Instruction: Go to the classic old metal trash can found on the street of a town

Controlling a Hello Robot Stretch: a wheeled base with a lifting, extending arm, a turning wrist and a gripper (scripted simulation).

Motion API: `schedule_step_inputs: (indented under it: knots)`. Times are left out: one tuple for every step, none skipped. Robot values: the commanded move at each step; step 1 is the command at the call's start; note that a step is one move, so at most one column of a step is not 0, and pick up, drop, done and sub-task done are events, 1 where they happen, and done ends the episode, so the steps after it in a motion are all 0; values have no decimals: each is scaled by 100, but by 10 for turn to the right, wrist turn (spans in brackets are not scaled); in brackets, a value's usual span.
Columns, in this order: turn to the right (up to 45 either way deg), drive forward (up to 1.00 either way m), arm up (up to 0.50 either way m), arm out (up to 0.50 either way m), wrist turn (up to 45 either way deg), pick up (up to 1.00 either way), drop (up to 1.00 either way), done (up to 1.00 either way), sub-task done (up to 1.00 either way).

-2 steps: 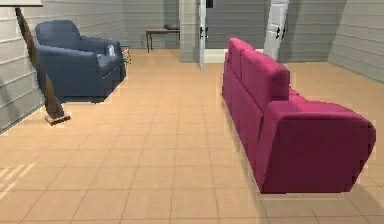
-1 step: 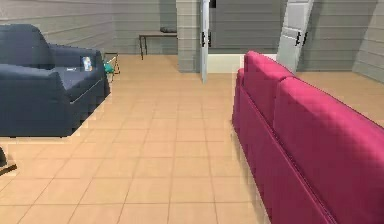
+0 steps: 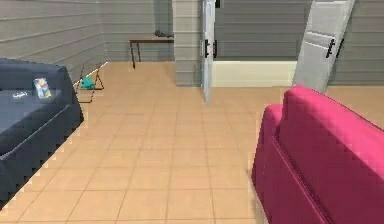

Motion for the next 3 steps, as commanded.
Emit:
schedule_step_inputs:
  knots:
    - [0,100,0,0,0,0,0,0,0]
    - [0,70,0,0,0,0,0,0,0]
    - [450,0,0,0,0,0,0,0,0]
